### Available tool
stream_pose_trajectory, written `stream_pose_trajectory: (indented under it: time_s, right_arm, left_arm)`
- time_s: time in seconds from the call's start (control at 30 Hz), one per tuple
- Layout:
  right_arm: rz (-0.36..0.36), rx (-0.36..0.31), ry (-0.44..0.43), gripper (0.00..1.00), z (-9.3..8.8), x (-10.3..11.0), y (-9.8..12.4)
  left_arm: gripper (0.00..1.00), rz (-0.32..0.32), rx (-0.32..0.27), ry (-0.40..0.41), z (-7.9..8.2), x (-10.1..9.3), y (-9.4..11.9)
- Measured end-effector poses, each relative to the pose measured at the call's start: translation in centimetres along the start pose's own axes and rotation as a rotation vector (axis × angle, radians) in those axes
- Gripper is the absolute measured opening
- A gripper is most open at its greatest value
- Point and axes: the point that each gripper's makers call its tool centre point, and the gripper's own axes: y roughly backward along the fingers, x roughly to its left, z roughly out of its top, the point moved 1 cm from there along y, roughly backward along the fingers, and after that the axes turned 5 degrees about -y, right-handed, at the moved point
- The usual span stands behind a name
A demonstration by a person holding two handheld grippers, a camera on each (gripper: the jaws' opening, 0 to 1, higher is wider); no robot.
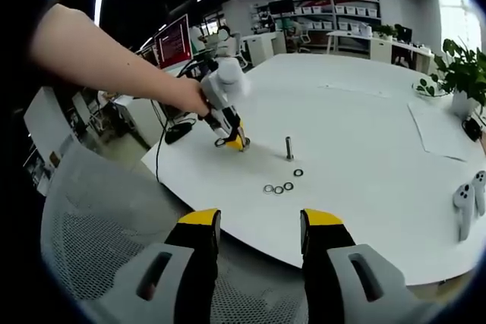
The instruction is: Place the washer onto the threaded stud by aligning its center hole with the stud, sliding it down to the base, and recovering from edge contact or off-axis alignment until the washer reaches the visible bottom stop.
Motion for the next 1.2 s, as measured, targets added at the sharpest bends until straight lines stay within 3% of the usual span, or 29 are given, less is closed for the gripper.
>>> stream_pose_trajectory:
  time_s: [0.3, 0.63, 0.8, 1.13, 1.2]
  right_arm:
    - [0.014, 0.009, 0.006, 0.45, -0.1, 0.2, -0.1]
    - [0.028, 0.008, 0.010, 0.45, -0.1, 0.5, -0.1]
    - [0.032, 0.004, 0.011, 0.45, 0.0, 0.6, -0.1]
    - [0.034, 0.005, 0.014, 0.43, 0.0, 0.5, -0.1]
    - [0.036, 0.007, 0.016, 0.43, -0.1, 0.6, -0.1]
  left_arm:
    - [0.24, 0.013, -0.052, 0.054, -0.2, 0.1, 1.3]
    - [0.27, 0.025, -0.021, 0.160, -4.4, 0.7, 2.4]
    - [0.29, 0.016, -0.031, 0.270, -5.7, 0.9, 2.1]
    - [0.30, 0.031, -0.021, 0.348, -6.9, 1.8, 0.8]
    - [0.30, 0.005, -0.030, 0.388, -6.9, 1.5, 0.4]
